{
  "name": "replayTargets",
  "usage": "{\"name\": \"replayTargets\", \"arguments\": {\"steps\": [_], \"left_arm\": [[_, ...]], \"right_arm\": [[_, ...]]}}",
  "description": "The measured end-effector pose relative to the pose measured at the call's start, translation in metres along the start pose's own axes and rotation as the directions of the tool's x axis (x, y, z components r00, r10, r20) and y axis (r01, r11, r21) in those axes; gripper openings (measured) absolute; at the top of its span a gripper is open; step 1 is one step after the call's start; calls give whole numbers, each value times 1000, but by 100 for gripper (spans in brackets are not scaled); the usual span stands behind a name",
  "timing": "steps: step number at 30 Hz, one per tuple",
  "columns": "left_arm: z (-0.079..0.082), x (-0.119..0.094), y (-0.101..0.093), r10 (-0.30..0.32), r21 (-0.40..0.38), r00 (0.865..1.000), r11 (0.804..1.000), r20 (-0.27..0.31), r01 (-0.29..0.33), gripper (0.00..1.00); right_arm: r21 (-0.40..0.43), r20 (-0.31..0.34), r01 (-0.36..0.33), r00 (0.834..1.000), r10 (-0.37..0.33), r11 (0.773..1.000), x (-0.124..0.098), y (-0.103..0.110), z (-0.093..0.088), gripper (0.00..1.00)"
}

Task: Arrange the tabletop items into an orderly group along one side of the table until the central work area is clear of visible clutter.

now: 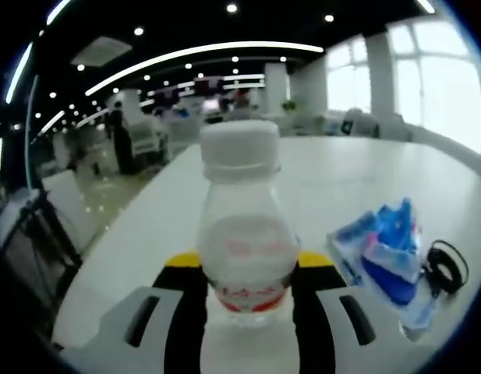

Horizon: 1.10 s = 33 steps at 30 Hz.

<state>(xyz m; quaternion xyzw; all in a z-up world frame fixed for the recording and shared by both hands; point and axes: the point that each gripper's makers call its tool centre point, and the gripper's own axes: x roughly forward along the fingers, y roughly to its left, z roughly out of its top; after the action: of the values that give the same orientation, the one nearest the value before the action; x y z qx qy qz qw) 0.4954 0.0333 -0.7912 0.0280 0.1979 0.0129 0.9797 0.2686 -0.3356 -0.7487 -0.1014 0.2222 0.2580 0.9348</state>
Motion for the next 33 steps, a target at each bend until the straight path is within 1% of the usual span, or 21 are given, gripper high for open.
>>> {"name": "replayTargets", "arguments": {"steps": [10,14,22,33], "left_arm": [[-2,-2,-1,-25,0,1000,1000,1,25,39],[-1,-2,-4,-34,3,999,999,3,34,39],[-2,-6,-7,-40,12,999,999,2,40,39],[-3,-7,-9,-32,13,999,999,-4,32,39]], "right_arm": [[0,0,0,1000,0,1000,1,1,0,87],[0,1,1,1000,-1,1000,2,1,1,87],[0,2,1,1000,-1,1000,2,2,1,86],[-2,2,-1,1000,1,1000,1,2,0,86]]}}
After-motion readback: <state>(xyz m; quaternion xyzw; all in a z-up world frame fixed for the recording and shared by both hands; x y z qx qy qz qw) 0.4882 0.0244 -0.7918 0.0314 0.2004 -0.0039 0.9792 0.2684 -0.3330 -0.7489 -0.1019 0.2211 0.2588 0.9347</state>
